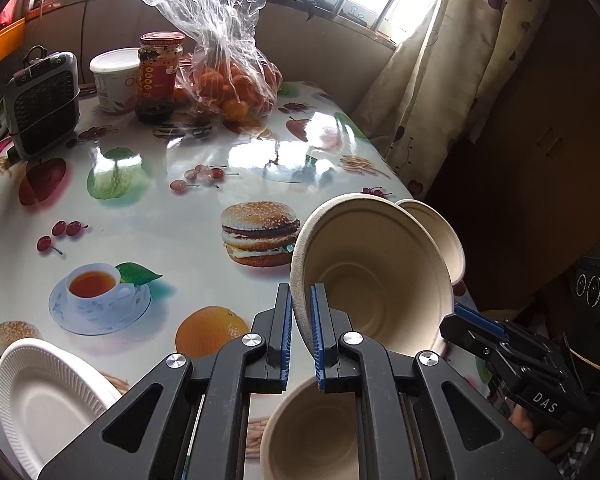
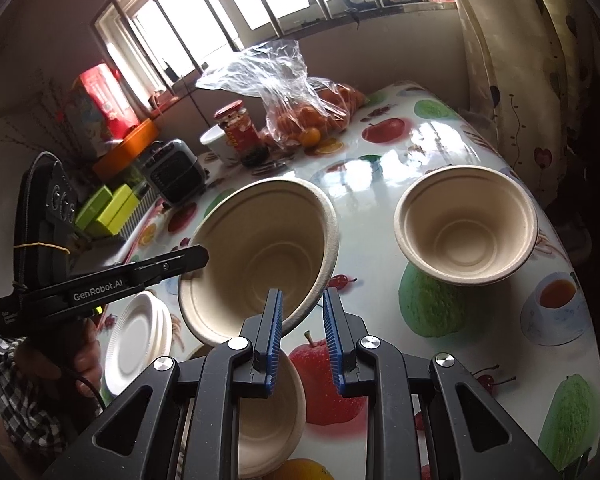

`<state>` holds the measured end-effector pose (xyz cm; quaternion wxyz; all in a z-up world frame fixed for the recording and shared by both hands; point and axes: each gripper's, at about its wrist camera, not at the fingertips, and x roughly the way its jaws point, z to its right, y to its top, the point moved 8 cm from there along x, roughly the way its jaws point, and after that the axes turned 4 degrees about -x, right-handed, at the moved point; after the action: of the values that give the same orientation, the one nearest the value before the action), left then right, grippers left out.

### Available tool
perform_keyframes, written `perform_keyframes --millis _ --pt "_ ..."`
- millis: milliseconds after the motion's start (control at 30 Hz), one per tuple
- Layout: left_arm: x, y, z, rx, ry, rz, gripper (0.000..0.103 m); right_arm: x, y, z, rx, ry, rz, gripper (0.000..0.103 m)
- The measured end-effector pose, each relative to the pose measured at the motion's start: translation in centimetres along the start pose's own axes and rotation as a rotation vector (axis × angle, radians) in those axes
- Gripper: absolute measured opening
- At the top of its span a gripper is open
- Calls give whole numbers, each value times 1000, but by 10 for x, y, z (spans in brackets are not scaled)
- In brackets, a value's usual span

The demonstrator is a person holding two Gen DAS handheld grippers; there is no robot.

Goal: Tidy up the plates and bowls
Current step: 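Lift the held bowl and carry it over another tan bowl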

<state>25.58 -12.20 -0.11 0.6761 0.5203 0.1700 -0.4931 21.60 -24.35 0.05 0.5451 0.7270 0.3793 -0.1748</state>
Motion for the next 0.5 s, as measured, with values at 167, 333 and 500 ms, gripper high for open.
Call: perform_keyframes --millis 167,333,500 --pt "-8 -5 1 7 -6 6 10 -8 -4 -6 -4 -5 9 20" --pt "-16 -12 3 5 -14 15 10 -15 -8 -12 -8 -6 17 20" --pt "-22 -19 3 8 -16 19 10 -21 -14 -17 -14 -5 27 20"
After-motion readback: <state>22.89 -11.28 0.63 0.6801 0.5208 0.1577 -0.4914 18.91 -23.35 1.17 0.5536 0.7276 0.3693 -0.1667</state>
